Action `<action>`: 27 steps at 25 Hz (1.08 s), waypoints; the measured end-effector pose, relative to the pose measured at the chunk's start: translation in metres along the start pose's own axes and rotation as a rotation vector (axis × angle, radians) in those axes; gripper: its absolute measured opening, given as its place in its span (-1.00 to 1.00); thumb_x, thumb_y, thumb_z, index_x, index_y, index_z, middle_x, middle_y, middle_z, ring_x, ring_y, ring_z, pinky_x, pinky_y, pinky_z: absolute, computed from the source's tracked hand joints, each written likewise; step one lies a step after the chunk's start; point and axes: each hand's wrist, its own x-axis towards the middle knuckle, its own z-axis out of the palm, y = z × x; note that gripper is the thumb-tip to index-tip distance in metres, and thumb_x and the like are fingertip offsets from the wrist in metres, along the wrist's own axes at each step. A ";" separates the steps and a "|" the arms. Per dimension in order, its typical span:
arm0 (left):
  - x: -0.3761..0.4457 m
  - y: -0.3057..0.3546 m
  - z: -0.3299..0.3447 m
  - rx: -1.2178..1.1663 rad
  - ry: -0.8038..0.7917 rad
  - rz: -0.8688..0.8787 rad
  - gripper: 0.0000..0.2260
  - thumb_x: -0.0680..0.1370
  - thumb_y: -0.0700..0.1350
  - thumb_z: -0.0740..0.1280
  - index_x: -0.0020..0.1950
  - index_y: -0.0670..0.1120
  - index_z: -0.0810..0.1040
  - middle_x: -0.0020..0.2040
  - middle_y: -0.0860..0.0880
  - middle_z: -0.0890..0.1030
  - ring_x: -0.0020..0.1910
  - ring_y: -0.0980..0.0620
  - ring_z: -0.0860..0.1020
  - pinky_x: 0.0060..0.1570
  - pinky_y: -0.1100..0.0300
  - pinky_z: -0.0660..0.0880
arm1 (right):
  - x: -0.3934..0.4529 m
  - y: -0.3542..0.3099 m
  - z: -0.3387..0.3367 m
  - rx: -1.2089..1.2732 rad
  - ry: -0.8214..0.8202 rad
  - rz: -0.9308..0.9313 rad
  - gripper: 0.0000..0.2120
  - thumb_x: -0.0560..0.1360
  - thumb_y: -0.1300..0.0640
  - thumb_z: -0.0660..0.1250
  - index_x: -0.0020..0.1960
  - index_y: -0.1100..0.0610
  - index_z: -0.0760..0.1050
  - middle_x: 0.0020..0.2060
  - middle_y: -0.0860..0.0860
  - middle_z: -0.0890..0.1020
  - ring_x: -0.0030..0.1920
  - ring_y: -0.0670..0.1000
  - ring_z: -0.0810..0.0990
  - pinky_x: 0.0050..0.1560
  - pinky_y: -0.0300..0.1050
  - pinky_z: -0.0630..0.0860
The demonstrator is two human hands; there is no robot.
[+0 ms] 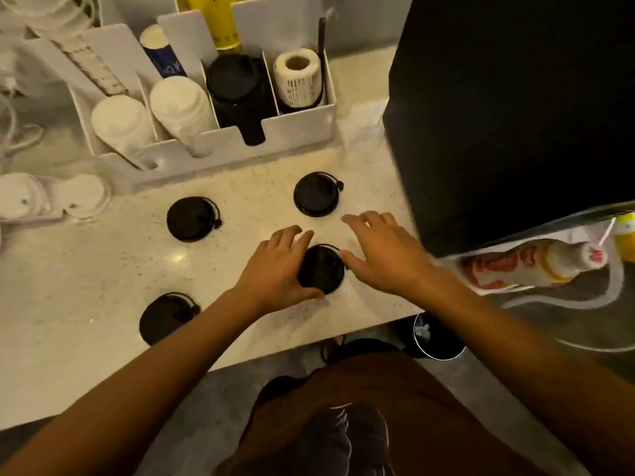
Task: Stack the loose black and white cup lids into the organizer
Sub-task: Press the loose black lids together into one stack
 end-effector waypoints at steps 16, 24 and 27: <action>0.007 0.011 0.018 -0.414 0.313 -0.288 -0.12 0.34 0.39 0.39 0.50 -0.08 0.31 0.46 -0.11 0.39 0.43 -0.08 0.34 0.41 0.03 0.33 | 0.007 -0.003 0.031 0.792 -0.040 0.284 -0.35 0.52 -0.19 0.34 0.53 -0.07 0.20 0.39 -0.02 0.47 0.30 -0.04 0.47 0.23 -0.13 0.46; -0.034 0.034 -0.005 -0.951 0.339 -0.535 -0.17 0.34 0.32 0.48 0.50 0.14 0.21 0.36 0.22 0.38 0.30 0.32 0.39 0.28 0.46 0.31 | 0.014 -0.032 0.028 0.992 -0.068 0.319 -0.76 0.58 0.08 0.34 0.24 -0.07 0.53 -0.11 -0.05 0.69 -0.12 -0.16 0.66 -0.14 -0.34 0.56; -0.054 0.026 -0.015 -1.249 0.412 -0.748 -0.39 0.53 0.24 0.33 0.52 0.13 0.23 0.19 0.21 0.57 0.15 0.25 0.59 0.20 0.25 0.55 | 0.016 -0.048 0.031 0.993 -0.135 0.319 -0.73 0.58 0.11 0.33 0.27 -0.02 0.55 -0.02 0.00 0.70 -0.04 -0.07 0.69 0.07 -0.10 0.62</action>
